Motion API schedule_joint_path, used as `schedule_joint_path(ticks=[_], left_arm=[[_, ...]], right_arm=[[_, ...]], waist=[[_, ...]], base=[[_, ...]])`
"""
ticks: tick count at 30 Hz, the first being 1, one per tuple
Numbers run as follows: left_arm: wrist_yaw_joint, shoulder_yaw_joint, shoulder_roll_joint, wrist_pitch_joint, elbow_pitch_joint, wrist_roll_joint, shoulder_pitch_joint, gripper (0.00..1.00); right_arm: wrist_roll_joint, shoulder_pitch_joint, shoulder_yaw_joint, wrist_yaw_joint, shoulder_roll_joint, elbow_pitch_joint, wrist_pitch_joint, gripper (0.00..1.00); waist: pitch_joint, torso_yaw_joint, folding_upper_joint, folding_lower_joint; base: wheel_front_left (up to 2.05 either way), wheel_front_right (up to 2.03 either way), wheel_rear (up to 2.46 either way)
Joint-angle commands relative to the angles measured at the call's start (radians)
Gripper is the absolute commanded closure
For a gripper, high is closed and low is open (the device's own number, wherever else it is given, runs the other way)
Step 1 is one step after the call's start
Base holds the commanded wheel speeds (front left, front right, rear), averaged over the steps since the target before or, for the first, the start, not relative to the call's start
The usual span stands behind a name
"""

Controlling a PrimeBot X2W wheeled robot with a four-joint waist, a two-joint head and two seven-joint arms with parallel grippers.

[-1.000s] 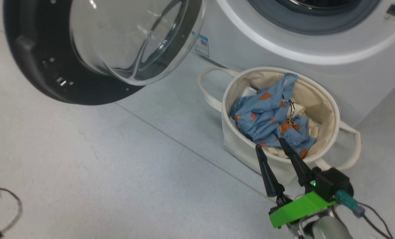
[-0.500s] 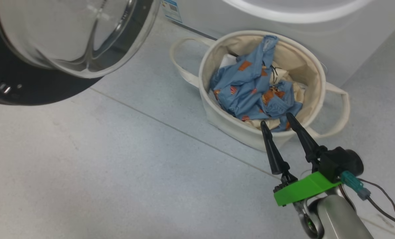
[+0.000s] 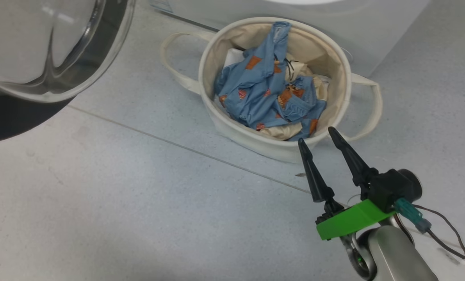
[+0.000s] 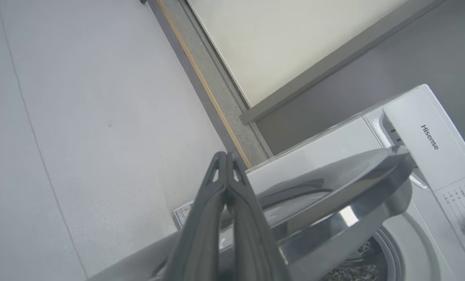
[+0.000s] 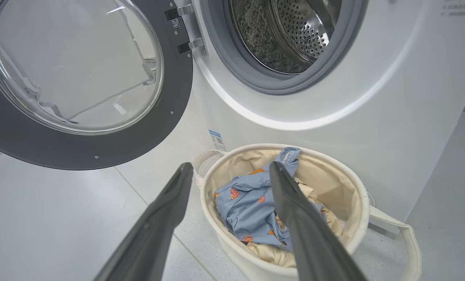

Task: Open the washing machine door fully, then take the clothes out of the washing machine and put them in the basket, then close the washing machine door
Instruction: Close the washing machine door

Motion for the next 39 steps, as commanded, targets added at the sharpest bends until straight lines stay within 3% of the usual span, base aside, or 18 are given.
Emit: schedule_joint_path(ticks=[1, 8, 13, 20, 26, 33, 39], left_arm=[[0.01, 0.018, 0.077, 0.069, -0.024, -0.033, -0.025, 1.0], [0.083, 0.011, 0.072, 0.194, -0.024, -0.085, -0.013, 1.0], [0.106, 0.01, 0.058, 0.249, -0.048, -0.112, 0.008, 1.0], [0.163, -0.025, 0.027, 0.392, -0.148, -0.159, 0.06, 1.0], [0.185, -0.086, -0.002, 0.491, -0.325, -0.17, 0.117, 1.0], [0.192, -0.195, -0.089, 0.595, -0.62, -0.204, 0.187, 1.0], [0.196, -0.262, -0.168, 0.575, -0.832, -0.191, 0.213, 1.0]], right_arm=[[-0.004, -0.009, 0.023, 0.0, 0.012, -0.038, -0.005, 0.0], [-0.008, 0.004, 0.019, 0.0, 0.013, -0.041, -0.005, 0.0], [-0.003, 0.008, 0.027, 0.0, 0.015, -0.041, -0.005, 0.0], [-0.001, 0.017, 0.031, 0.0, 0.017, -0.031, -0.005, 0.0], [0.007, 0.013, 0.037, 0.0, 0.019, -0.028, -0.005, 0.0], [0.015, 0.01, 0.047, 0.0, 0.02, -0.015, -0.005, 0.0], [0.08, -0.011, 0.056, 0.0, 0.021, -0.03, -0.005, 0.0]], waist=[[-0.002, -0.01, 0.0, -0.0001], [-0.018, -0.025, 0.0, -0.0001], [-0.028, -0.029, 0.0, -0.0001], [-0.046, -0.019, 0.0, -0.0001], [-0.062, -0.017, 0.0, -0.0001], [-0.077, -0.023, 0.0, -0.0001], [-0.071, -0.056, 0.0, -0.0001]], base=[[0.0, 0.0, 0.0], [0.0, 0.0, 0.0], [0.0, 0.0, 0.0], [0.0, 0.0, 0.0], [0.0, 0.0, 0.0], [0.0, 0.0, 0.0], [0.0, 0.0, 0.0]])
